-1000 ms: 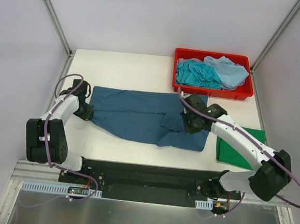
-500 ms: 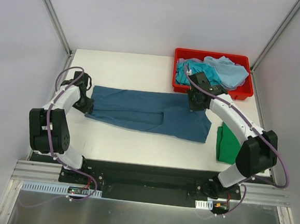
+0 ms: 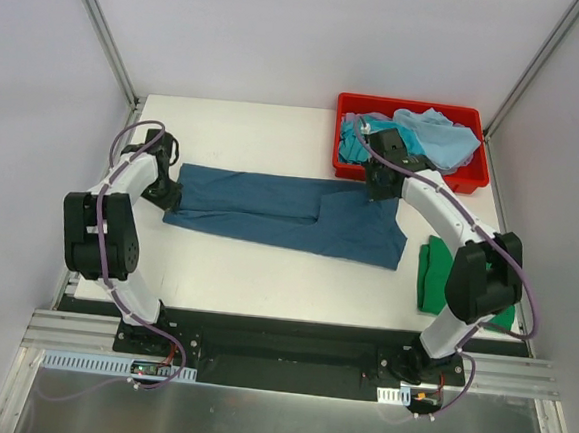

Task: Fold and stack the t-shirts
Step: Fold the other side of the tshirt into a rectangle, then rotate the tshirt 90 degrees

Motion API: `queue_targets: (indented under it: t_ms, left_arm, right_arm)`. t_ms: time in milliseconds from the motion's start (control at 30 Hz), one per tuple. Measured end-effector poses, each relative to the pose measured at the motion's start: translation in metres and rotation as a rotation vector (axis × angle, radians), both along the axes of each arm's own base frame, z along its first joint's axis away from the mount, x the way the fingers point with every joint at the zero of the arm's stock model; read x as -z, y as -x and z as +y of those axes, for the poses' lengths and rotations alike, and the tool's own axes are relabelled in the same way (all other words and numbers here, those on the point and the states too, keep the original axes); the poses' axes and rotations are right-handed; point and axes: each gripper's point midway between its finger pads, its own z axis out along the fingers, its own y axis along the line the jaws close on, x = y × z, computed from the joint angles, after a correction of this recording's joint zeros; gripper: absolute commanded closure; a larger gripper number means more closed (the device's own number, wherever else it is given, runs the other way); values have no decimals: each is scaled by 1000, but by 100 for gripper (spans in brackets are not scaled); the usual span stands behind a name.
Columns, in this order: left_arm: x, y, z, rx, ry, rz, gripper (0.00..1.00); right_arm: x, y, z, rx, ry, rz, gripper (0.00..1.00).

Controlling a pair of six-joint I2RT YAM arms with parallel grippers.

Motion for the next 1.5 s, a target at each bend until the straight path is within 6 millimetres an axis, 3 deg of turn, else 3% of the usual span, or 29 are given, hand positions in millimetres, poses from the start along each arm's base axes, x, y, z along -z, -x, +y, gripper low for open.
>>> queue_targets:
  t_ms: [200,233,267,300,333,367,433,533,633,833,900,1000,1100,1167,1233,1333,1433,1500]
  left_arm:
    - [6,-3,3,-4,-16,26,100]
    - [7,-5,4,-4,-19,26,94]
    - [7,-6,5,-5,-23,27,82]
    - [8,-8,6,-4,-25,29,60]
    - [8,-9,6,1,-27,31,43]
    - [9,-10,7,7,-31,36,22]
    - [10,-13,8,19,-36,41,1]
    - [4,-19,10,37,-46,29,1]
    - [-8,-31,13,56,-65,-9,1]
    - [-43,-58,3,169,-52,-104,1]
    - [-54,-76,-12,256,-41,-139,1]
    - [-61,-108,-51,405,-15,-183,1]
    - [-41,-133,-96,547,39,-186,1]
    - [-17,-131,-114,604,83,-144,1]
    - [8,-118,-118,624,107,-76,1]
    - [38,-83,-104,609,101,44,1]
    - [37,-52,-87,579,75,67,1]
    - [42,-16,-71,534,71,116,1]
  right_arm:
    - [10,-28,3,-13,17,-12,94]
    - [12,-31,3,-15,26,-11,88]
    - [13,-36,2,-14,41,-11,77]
    - [15,-42,2,-10,52,-14,57]
    - [17,-49,1,-5,75,-16,45]
    - [19,-56,1,2,91,-18,40]
    - [23,-67,-1,14,123,-19,27]
    - [25,-70,-5,42,146,-16,4]
    - [22,-61,-11,75,153,-22,4]
    - [7,-13,-17,123,44,-32,4]
    - [4,-1,-10,127,-36,-38,4]
    - [10,9,5,128,-149,-24,4]
    - [28,12,24,125,-248,19,4]
    - [39,11,34,127,-294,56,4]
    - [54,8,45,130,-341,95,4]
    - [76,7,56,140,-384,158,4]
    - [96,8,69,147,-433,231,4]
    - [101,6,79,147,-466,260,4]
